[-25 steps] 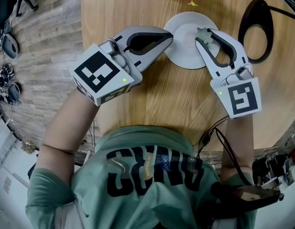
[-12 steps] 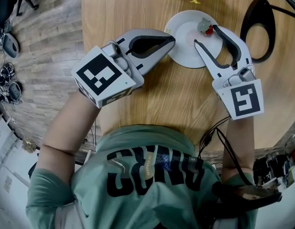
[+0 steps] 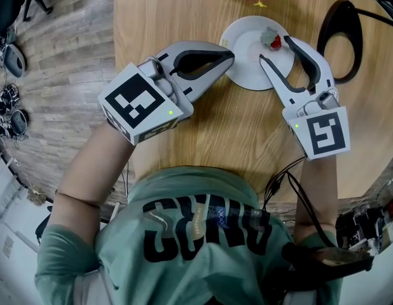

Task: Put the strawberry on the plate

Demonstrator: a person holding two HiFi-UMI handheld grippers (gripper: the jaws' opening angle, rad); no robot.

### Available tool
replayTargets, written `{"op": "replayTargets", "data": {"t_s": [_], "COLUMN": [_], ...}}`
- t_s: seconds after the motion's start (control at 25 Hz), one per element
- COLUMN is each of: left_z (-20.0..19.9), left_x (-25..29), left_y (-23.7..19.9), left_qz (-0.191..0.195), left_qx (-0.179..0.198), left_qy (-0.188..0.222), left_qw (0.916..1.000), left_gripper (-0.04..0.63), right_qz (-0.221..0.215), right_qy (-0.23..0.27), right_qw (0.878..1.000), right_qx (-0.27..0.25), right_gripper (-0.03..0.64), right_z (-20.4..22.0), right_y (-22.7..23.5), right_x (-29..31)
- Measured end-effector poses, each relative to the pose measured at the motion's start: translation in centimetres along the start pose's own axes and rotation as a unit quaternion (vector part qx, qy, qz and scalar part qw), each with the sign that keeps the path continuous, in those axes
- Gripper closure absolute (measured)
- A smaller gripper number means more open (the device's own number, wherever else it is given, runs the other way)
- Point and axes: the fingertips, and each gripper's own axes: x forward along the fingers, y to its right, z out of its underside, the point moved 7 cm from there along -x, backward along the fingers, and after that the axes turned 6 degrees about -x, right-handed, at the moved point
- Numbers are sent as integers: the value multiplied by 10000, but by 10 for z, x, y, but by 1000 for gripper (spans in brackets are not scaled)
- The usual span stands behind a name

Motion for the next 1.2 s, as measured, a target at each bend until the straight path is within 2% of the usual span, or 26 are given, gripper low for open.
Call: {"op": "replayTargets", "data": {"t_s": [0.52,0.84,1.2], "left_z": [-13,-32,-51], "left_x": [-23,-46,-103], "left_y": [23,55,105], "left_qz": [-35,-21,-171], "left_qx": [107,261,558], "left_qy": [142,418,809], "left_qw": [9998,9988,9950], "left_gripper": [603,603,603], "right_qz": [42,159,444], "right_qy": [34,115,222], "right_qw": [9999,9994,9968], "right_qx": [-138,-274,-625], "right_gripper": [403,406,600], "right_z": [-18,-47,-92], "right_y": [-13,-27,-51], "right_x": [-18,-45,-87]}}
